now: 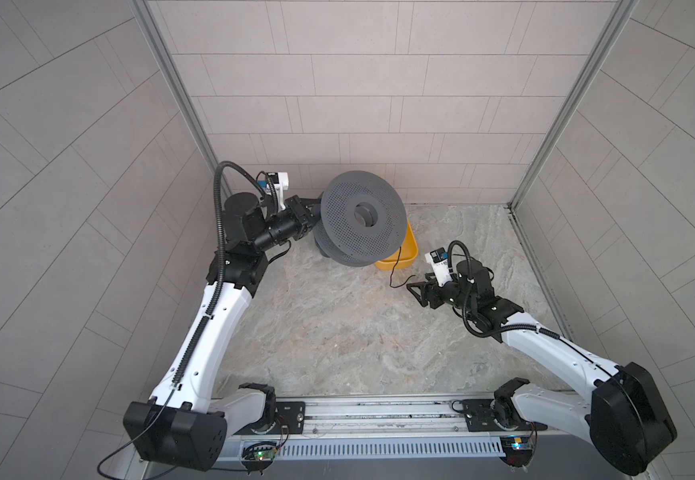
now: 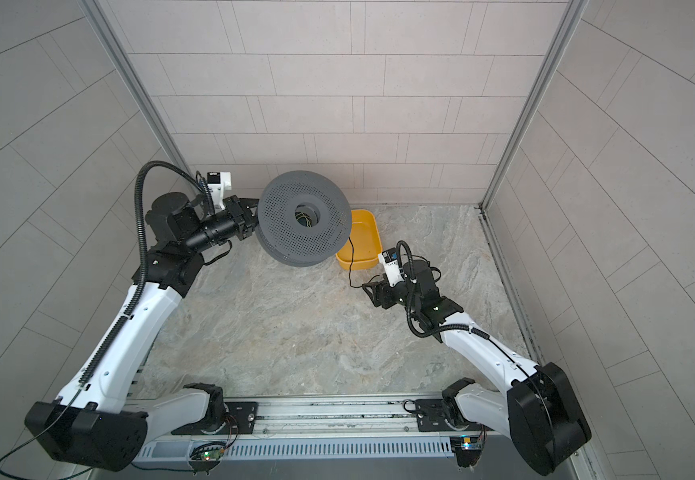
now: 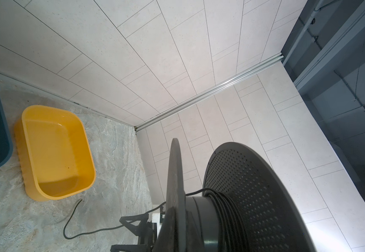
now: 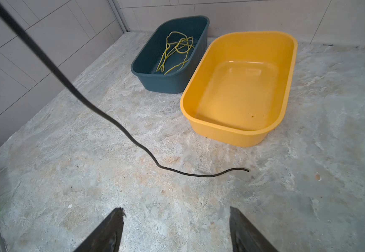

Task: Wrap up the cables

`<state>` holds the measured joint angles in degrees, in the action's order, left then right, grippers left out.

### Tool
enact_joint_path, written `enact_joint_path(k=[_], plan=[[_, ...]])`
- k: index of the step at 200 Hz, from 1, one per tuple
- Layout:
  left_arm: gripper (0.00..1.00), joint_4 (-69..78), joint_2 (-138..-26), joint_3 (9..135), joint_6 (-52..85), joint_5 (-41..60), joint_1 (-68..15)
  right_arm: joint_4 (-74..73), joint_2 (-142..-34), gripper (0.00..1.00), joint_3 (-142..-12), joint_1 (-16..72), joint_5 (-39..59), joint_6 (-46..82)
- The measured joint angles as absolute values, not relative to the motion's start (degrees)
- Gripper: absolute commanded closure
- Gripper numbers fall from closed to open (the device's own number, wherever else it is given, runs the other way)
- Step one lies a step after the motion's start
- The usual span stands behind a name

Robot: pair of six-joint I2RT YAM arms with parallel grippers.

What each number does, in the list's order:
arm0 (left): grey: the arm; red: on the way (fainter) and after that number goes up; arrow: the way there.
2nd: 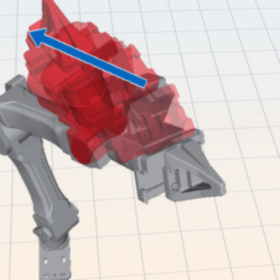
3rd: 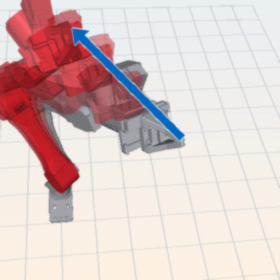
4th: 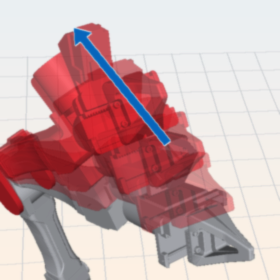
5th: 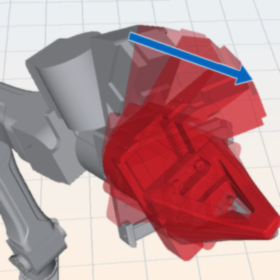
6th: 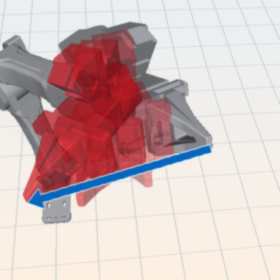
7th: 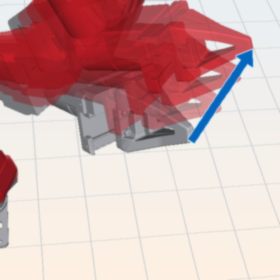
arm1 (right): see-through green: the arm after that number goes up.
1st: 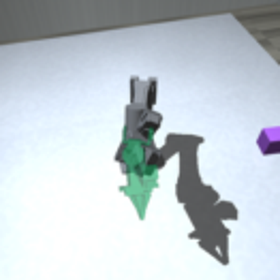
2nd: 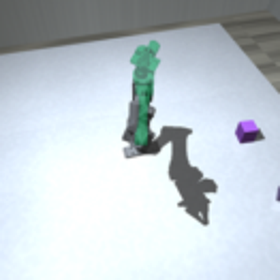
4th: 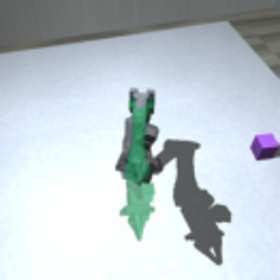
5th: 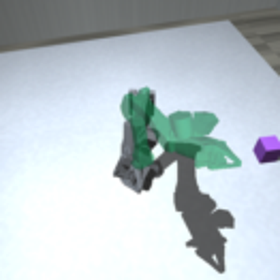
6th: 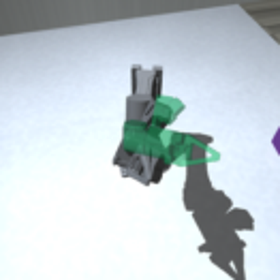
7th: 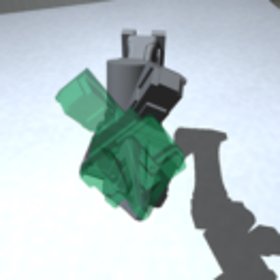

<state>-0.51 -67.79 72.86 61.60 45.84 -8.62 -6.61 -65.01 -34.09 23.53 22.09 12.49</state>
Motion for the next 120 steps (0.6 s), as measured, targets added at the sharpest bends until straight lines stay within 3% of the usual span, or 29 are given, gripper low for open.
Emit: enact_joint_path(k=[76, 120], plan=[[1.0, -0.7, -67.0, 74.7, 63.0, 46.4, -8.6, -22.3, -72.0, 0.29, -28.2, 29.1, 20.9, 9.0], [1.0, -0.7, -66.9, 74.7, 63.5, 46.4, -8.6, -33.4, -78.4, 0.39, -27.6, 30.5, 20.6, 7.9]])
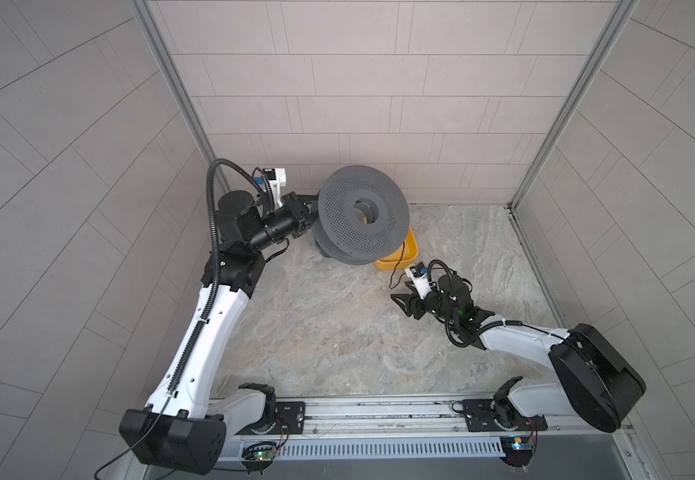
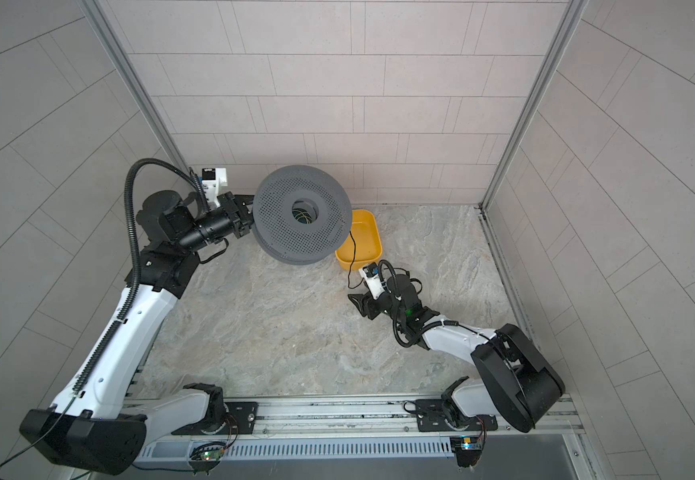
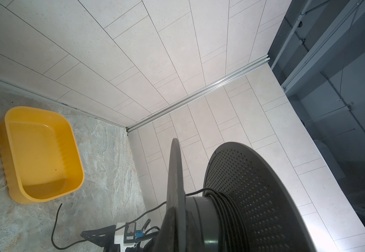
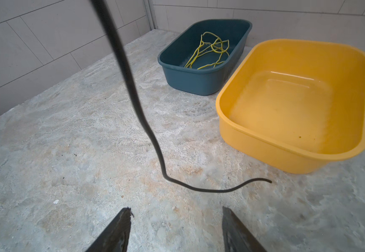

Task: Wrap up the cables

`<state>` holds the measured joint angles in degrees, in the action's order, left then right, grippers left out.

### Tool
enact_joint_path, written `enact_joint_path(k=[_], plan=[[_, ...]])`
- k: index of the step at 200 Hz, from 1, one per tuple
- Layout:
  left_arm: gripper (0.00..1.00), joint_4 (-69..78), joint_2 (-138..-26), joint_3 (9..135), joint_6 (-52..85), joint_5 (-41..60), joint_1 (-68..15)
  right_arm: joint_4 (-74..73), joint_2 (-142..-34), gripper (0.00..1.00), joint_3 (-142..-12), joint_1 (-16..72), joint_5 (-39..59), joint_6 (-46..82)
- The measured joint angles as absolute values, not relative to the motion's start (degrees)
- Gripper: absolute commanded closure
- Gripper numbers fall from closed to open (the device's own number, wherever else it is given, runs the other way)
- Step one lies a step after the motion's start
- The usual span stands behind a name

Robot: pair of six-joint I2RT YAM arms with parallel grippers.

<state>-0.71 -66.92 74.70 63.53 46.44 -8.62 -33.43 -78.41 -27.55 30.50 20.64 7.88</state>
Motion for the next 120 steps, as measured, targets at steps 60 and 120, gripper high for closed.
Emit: enact_joint_path(k=[60, 120], plan=[[1.0, -0.6, -66.9, 75.7, 64.7, 46.4, -8.6, -46.2, -83.0, 0.49, -26.5, 31.1, 20.0, 8.6], [1.0, 1.2, -66.9, 75.9, 67.2, 46.1, -8.6, -51.5, -85.9, 0.55, -26.5, 31.2, 19.7, 9.9]])
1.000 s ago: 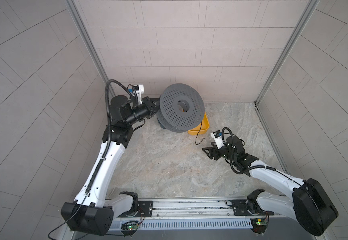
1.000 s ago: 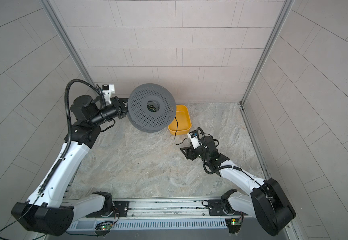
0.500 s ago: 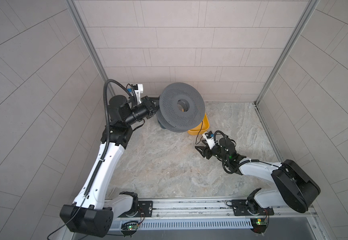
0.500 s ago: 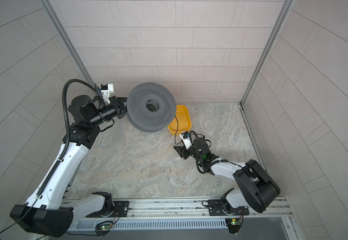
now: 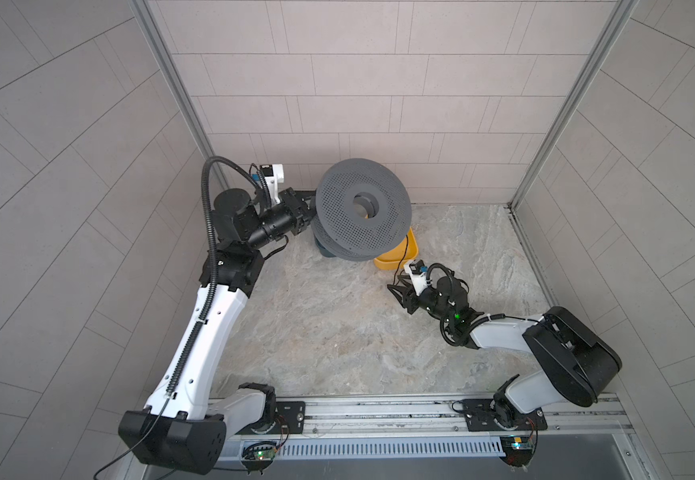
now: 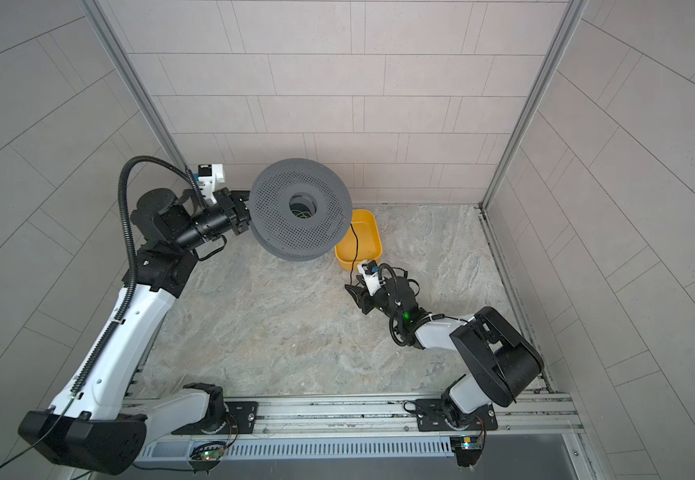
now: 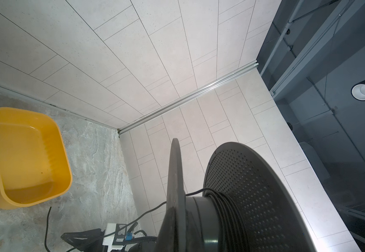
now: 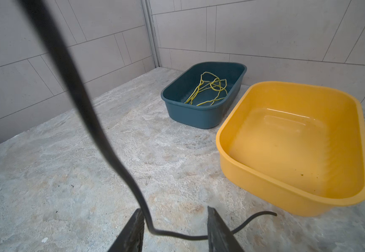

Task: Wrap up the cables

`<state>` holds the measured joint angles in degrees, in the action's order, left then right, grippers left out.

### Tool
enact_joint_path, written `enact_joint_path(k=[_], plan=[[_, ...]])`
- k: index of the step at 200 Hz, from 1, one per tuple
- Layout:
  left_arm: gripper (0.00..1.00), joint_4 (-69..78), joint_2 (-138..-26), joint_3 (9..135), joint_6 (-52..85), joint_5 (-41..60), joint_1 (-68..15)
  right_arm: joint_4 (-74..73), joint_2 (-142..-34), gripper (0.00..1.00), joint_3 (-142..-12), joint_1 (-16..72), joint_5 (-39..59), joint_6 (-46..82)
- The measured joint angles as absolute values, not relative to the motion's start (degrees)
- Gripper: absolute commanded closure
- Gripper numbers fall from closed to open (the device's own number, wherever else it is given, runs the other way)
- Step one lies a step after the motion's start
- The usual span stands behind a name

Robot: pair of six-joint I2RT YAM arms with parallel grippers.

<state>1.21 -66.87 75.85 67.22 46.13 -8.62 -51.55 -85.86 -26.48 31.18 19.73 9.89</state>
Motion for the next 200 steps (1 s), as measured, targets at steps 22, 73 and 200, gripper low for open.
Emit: enact_joint_path(k=[22, 73, 200], plan=[[1.0, 1.9, -66.8, 75.9, 68.0, 46.0, -8.6, -52.4, -86.9, 0.57, -27.6, 31.2, 20.0, 10.1], [1.0, 2.5, -66.8, 75.9, 69.1, 45.5, -8.6, -52.5, -88.2, 0.91, -29.3, 31.2, 20.1, 10.4], [1.0, -5.6, -68.0, 75.9, 62.1, 25.9, -7.1, -10.0, -75.2, 1.0, -39.4, 39.8, 5.3, 6.4]])
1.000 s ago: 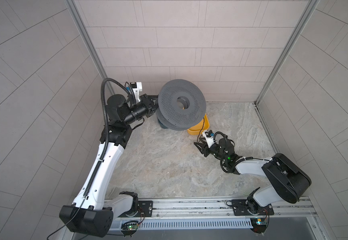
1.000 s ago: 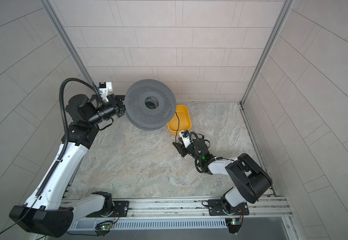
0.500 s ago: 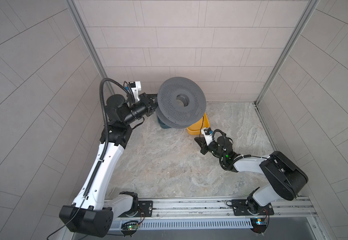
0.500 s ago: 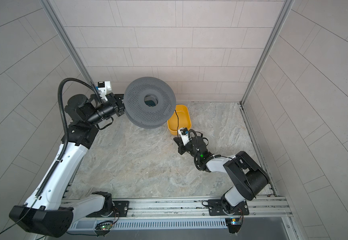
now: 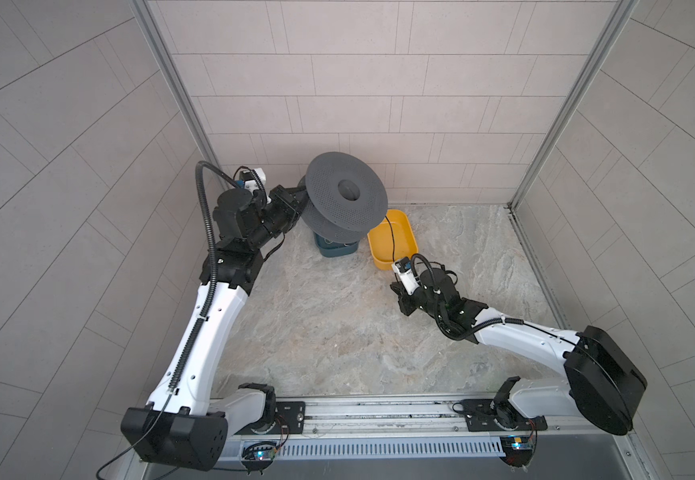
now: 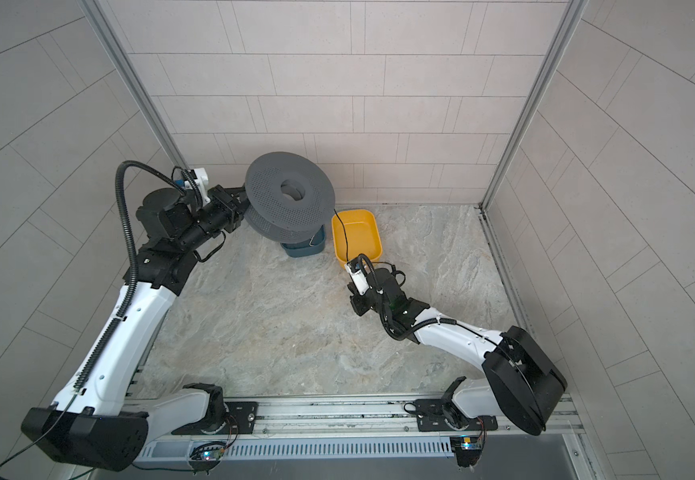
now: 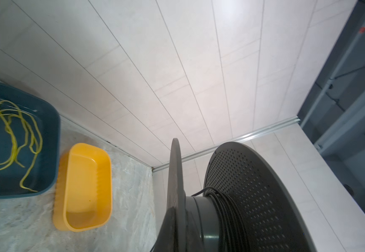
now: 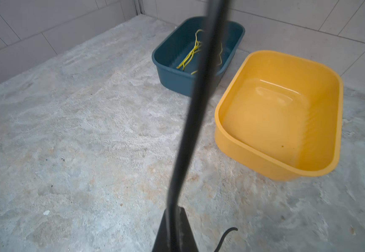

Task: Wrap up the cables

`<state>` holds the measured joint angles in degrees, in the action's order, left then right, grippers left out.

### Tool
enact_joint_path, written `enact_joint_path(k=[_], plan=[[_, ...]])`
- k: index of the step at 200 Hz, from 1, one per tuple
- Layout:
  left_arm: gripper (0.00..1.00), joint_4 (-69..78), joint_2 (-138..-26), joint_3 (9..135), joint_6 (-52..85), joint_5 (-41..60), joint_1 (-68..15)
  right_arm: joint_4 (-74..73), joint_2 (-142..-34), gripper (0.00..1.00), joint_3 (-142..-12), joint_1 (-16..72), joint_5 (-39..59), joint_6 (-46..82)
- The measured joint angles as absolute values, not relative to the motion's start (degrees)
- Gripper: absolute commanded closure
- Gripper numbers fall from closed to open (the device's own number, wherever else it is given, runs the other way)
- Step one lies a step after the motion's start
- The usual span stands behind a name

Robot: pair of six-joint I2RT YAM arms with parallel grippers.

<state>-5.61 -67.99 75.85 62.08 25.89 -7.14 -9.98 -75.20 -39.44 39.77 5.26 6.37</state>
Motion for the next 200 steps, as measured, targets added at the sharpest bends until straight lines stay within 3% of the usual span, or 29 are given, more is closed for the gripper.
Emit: enact_joint_path(k=[86, 131, 200], plan=[[1.0, -9.8, -68.4, 72.2, 49.3, 7.6, -7.3, 18.7, -75.1, 1.0, -57.0, 50.5, 1.5, -2.0], [1.0, -11.0, -69.1, 71.7, 43.9, 3.5, -8.9, 27.9, -79.7, 1.0, -66.5, 56.5, 0.3, -6.5], [1.0, -17.3, -73.5, 72.9, 34.8, 0.5, -13.9, 34.8, -82.9, 1.0, -78.9, 58.9, -0.5, -11.4]])
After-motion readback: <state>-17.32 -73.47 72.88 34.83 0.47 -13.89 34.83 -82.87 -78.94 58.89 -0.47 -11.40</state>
